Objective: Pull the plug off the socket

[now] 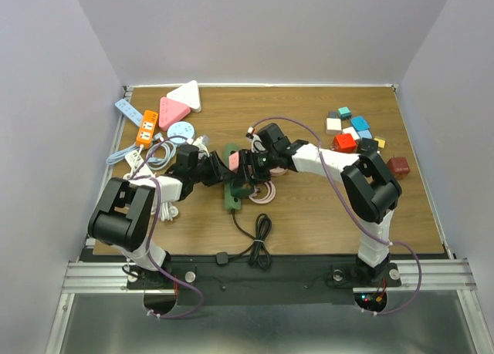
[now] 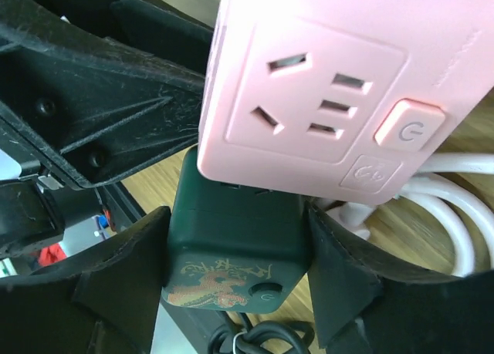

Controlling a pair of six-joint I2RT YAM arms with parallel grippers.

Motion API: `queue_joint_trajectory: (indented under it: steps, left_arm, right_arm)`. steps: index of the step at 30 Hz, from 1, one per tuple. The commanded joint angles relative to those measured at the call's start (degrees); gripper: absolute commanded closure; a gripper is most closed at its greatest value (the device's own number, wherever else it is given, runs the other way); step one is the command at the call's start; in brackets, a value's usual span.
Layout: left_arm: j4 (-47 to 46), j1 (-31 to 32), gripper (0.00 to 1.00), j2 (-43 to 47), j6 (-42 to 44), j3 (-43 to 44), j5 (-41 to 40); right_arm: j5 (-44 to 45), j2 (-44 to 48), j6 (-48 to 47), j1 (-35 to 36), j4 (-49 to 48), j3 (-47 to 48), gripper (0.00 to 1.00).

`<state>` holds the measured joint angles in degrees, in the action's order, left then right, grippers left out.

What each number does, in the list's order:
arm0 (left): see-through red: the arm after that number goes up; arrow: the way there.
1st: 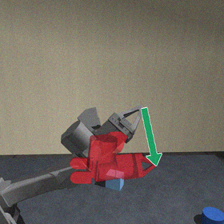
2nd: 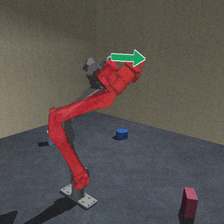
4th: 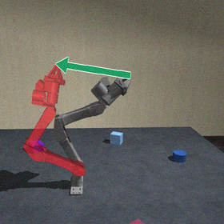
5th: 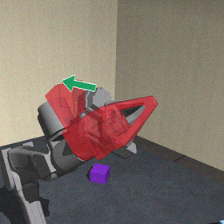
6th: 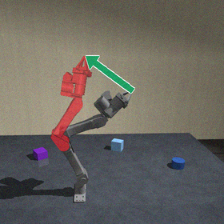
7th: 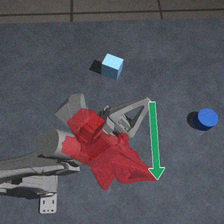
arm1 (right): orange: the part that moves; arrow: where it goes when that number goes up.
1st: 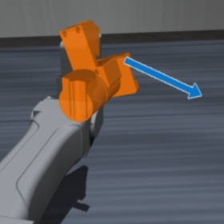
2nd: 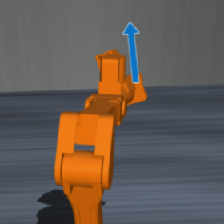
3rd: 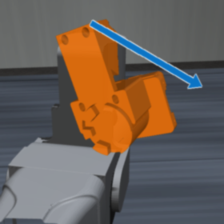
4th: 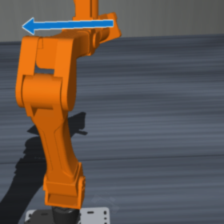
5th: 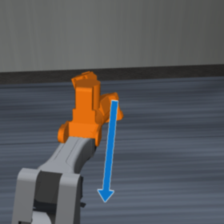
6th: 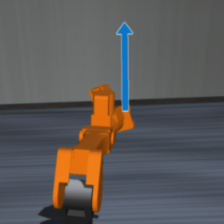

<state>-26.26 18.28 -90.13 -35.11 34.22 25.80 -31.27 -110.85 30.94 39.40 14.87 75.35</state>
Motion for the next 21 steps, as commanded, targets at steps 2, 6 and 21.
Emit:
queue_joint_trajectory:
  steps: [2, 6, 21]
  left_arm:
    - [3.8, -0.8, 1.00, 4.3, -0.6, -2.3, -1.8]
    - [5.6, -0.9, 1.00, 8.8, -1.9, -0.2, -4.3]
    - [6.1, -0.9, 1.00, 13.6, -2.3, -0.9, -4.6]
  right_arm:
    - [-2.1, -0.2, 1.1, 3.8, -4.3, 3.3, 0.31]
    - [-1.1, -0.5, 2.7, 4.6, -4.1, 3.5, 0.18]
    - [-0.1, -5.7, 5.8, 5.7, -3.8, 8.3, 0.60]
